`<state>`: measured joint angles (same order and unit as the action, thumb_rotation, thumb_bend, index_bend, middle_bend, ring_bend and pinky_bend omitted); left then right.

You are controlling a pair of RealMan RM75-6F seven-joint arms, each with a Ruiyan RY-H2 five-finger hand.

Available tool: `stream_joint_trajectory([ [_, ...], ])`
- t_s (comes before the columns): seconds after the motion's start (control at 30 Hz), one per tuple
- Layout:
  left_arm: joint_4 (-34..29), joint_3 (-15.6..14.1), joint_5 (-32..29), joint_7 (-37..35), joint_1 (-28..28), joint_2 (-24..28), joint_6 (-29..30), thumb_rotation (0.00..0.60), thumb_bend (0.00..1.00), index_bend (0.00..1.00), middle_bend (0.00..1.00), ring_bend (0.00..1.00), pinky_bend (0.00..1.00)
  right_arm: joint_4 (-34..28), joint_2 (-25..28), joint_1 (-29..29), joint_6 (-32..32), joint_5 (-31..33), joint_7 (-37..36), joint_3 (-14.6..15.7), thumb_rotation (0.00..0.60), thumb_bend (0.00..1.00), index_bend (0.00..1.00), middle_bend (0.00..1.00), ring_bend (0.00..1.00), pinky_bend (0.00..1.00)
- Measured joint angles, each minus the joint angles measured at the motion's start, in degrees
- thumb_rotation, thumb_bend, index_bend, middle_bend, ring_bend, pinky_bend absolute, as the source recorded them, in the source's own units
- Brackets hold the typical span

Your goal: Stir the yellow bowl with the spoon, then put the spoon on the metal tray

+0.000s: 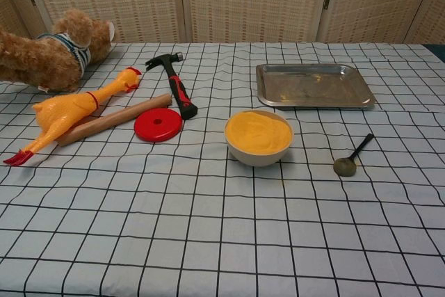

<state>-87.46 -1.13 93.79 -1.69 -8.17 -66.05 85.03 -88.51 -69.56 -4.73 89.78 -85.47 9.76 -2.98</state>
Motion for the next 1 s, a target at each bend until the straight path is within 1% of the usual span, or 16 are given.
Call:
stream_joint_trajectory([
  [0.13,0.08,0.01,-0.3,-0.15,-0.1,-0.13,-0.4,0.6,0.45,0.0,0.0,0.0,0.12,0.74,-0.45,-0.39,-0.63,-0.7,-0.79,-0.01,0.6,0.35,0.07,0.01,0.0,0.0],
  [0.23,0.02,0.16,-0.73,-0.47,-0.24,-0.02,-0.68,0.6,0.45,0.0,0.0,0.0,0.12,1.34,-0.97,-1.43,-2.3,-1.22,-2.1,-0.04,0.6,0.35,0.11,0.01,0.0,0.0],
  [0.33,0.15,0.39,-1.25,-0.77,-0.36,0.06,-0.96,0.6,0.45,0.0,0.0,0.0,0.12,1.4,-0.97,-3.54,-6.3,-1.59,-3.22,-0.03,0.6,0.35,0.15,0.01,0.0,0.0],
  [0.37,0.19,0.47,-1.48,-0.93,-0.38,0.1,-1.06,0.6,0.45,0.0,0.0,0.0,0.12,1.42,-0.95,-4.8,-8.55,-1.72,-3.5,-0.1,0.6,0.35,0.17,0.01,0.0,0.0],
  [0.5,0.29,0.57,-1.88,-1.21,-0.3,0.24,-1.07,0.6,0.45,0.0,0.0,0.0,0.12,2.36,-1.71,-10.53,-16.89,-2.09,-3.74,-0.89,0.6,0.35,0.29,0.01,0.0,0.0],
  [0.53,0.33,0.59,-1.97,-1.28,-0.28,0.28,-1.08,0.6,0.45,0.0,0.0,0.0,0.12,2.94,-2.2,-12.12,-18.79,-2.15,-3.76,-1.19,0.6,0.35,0.33,0.01,0.0,0.0],
  [0.6,0.37,0.65,-2.27,-1.48,-0.25,0.36,-1.16,0.6,0.45,0.0,0.0,0.0,0.12,5.13,-3.91,-15.86,-22.81,-2.29,-3.86,-1.88,0.6,0.35,0.4,0.01,0.0,0.0],
  [0.67,0.42,0.7,-2.57,-1.73,-0.21,0.49,-1.27,0.6,0.45,0.0,0.0,0.0,0.12,8.14,-6.1,-19.06,-25.65,-2.57,-4.03,-2.38,0.6,0.34,0.44,0.01,0.0,0.0],
  [0.83,0.63,0.8,-2.95,-2.13,-0.27,0.61,-1.62,0.6,0.45,0.0,0.0,0.0,0.12,15.43,-11.49,-23.98,-31.03,-3.37,-5.16,-2.42,0.6,0.34,0.46,0.01,0.0,0.0],
  [1.0,0.66,0.81,-3.3,-2.14,-0.46,0.58,-2.25,0.6,0.45,0.0,0.0,0.0,0.12,21.62,-16.11,-26.52,-34.65,-4.07,-6.27,-1.14,0.6,0.34,0.46,0.01,0.0,0.0],
])
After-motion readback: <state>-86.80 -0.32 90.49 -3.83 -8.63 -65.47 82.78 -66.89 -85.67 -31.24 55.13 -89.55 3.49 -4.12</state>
